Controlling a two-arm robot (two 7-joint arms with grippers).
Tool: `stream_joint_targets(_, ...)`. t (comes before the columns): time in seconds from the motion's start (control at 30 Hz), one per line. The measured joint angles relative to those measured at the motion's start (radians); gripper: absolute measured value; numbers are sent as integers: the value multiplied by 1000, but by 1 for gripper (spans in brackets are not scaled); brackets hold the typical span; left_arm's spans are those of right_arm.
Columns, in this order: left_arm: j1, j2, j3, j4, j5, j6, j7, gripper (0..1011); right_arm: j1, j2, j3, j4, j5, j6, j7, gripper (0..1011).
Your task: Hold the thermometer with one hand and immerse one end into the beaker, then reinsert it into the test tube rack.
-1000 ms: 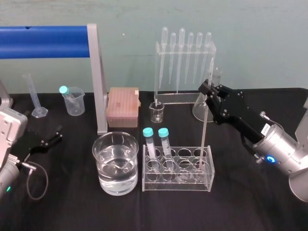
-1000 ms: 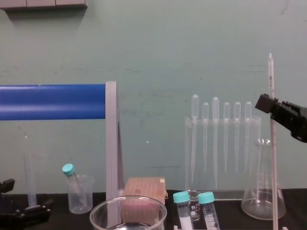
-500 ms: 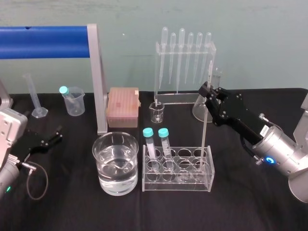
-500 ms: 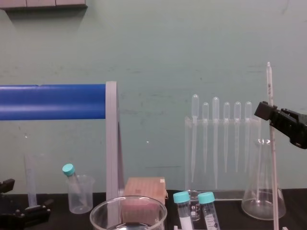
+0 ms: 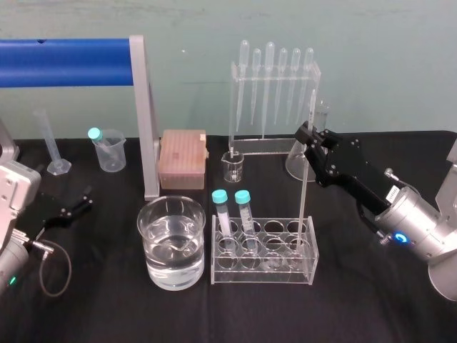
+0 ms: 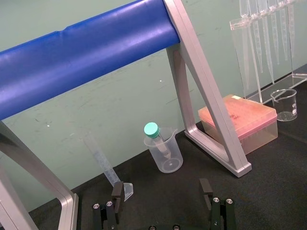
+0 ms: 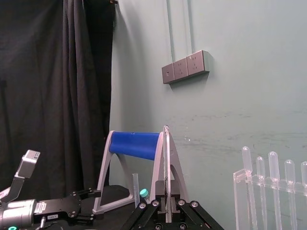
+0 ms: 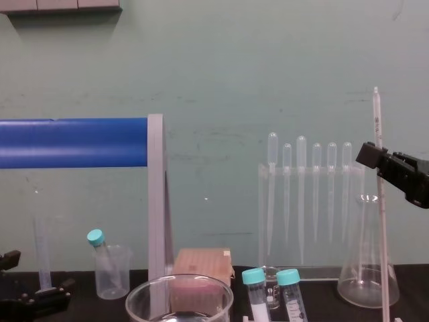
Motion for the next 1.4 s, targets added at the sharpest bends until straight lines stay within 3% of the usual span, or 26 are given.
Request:
stream_joint_targets(0.33,0,0,0,0,0,0,0,1008,0,0,1,0,0,0,0,57)
stream_joint_targets(0.47,0,0,0,0,0,0,0,1008,0,0,0,-1,0,0,0,138)
stream_joint_targets(1.23,0,0,0,0,0,0,0,1008,0,0,0,-1,1,-1,1,879)
stream_joint_targets(1.4,0,0,0,0,0,0,0,1008,0,0,1,-1,1,-1,1,990)
